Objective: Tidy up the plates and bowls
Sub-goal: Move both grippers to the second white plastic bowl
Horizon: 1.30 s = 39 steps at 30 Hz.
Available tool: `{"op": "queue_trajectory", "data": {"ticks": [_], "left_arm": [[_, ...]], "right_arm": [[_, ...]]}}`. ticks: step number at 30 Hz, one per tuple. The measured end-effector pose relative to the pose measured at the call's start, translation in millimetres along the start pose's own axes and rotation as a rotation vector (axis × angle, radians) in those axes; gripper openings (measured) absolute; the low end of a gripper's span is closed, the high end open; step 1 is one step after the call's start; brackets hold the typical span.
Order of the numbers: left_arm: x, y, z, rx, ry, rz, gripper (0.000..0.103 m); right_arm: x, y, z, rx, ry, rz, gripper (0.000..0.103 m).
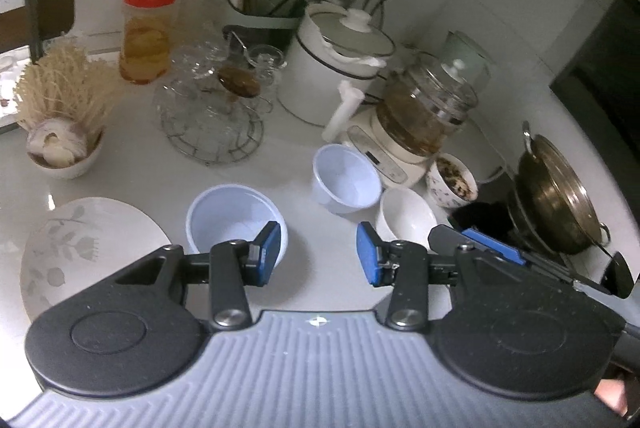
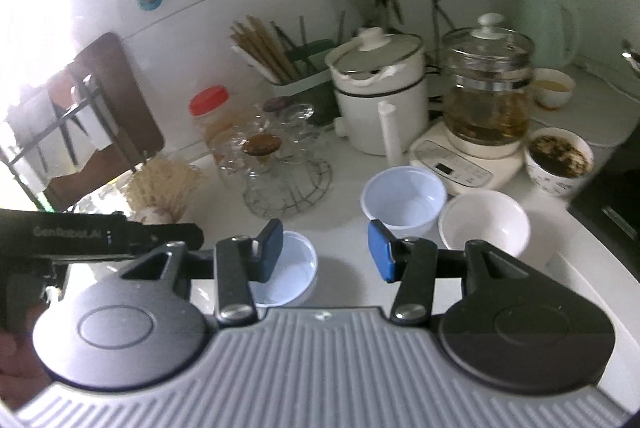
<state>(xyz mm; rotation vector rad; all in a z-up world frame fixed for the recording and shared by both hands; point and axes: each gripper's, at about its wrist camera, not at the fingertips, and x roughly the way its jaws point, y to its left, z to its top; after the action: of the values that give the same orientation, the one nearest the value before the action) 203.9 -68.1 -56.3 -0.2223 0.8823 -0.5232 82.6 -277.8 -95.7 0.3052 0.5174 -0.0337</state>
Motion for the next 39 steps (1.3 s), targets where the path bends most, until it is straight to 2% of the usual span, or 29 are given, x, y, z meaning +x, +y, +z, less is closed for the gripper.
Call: {"op": "queue_trajectory", "data": {"ticks": [5,17,26,39], "left_arm": [[3,0,-5,0.025,0.033,-0.046,0.048],[34,-11,-1,0.076,0.102,-0.076,0.048],[85,-22,26,0.056,0.137,-0.053,0.048],[177,-18,70,-0.028,0.201,0.019,0.048]], "right_arm": [[-10,1,-12,0.028,-0.012,-0.051,0.050],[-6,-19,-18,0.120,-0.012,-0.131,0.050],[34,-51,7,0.120,0.019,-0.121,0.050],[113,-107,48,0.114,0.128,-0.106,0.050]]}}
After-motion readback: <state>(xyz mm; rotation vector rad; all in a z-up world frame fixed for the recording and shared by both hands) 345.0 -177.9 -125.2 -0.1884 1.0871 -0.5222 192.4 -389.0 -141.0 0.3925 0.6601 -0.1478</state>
